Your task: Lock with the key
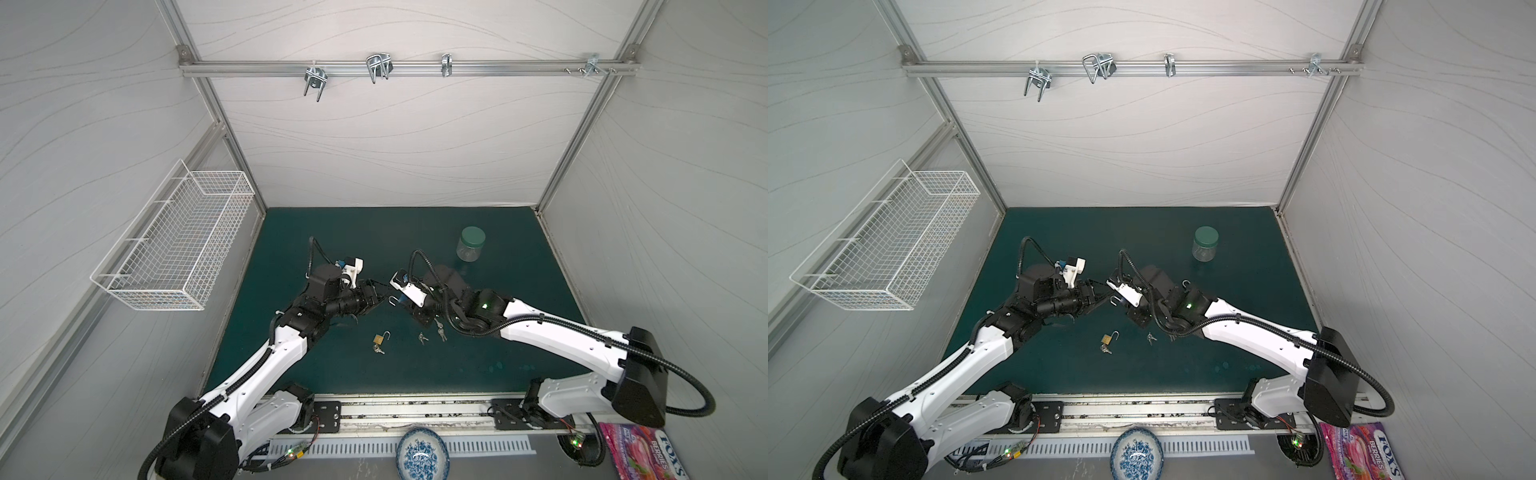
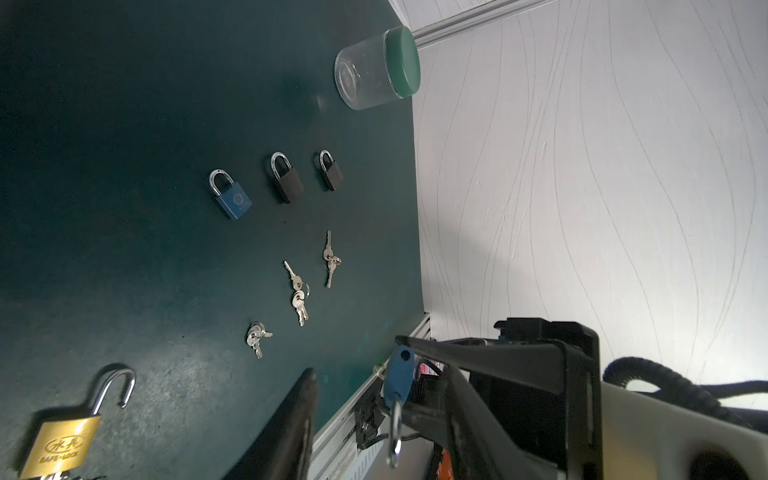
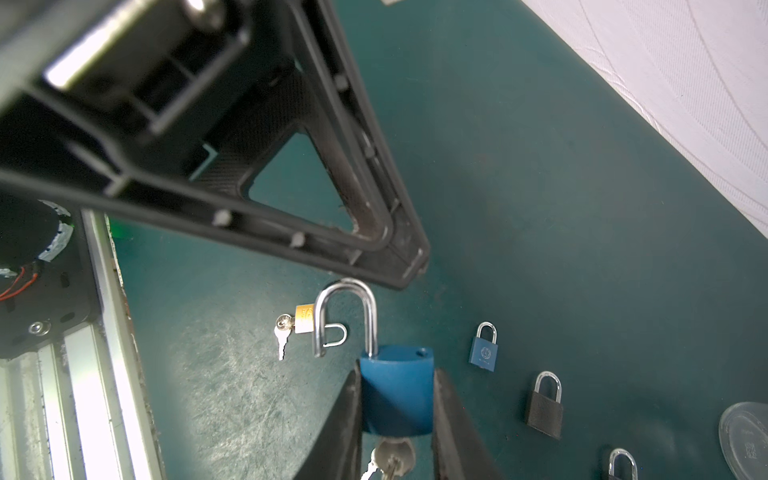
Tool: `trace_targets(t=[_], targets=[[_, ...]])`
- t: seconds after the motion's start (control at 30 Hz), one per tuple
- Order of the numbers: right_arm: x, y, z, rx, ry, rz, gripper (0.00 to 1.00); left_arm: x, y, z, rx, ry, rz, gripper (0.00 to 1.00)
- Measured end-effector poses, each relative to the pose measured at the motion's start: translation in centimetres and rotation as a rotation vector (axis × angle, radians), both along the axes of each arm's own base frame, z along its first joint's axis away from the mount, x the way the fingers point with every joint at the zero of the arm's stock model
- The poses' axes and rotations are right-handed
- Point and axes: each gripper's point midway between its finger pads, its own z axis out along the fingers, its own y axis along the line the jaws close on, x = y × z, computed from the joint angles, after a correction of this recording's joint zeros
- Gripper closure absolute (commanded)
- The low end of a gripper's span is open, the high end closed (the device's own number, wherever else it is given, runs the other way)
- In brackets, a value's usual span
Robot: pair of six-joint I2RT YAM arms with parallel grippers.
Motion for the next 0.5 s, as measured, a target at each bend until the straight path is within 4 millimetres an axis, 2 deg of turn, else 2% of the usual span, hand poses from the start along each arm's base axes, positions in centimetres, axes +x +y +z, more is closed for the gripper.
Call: trace_targets(t=[0.27, 0.5], targets=[[0.1, 0.0, 0.0, 0.009, 0.017, -0.007, 0.89, -1.1, -1.1, 0.2, -0.003, -0.010, -0.053, 0.68], [-0.1, 0.0, 0.0, 0.015, 0.027, -0.004, 0.89, -1.5, -1.3, 0.4, -0.003, -0.022, -0.062, 0.90]])
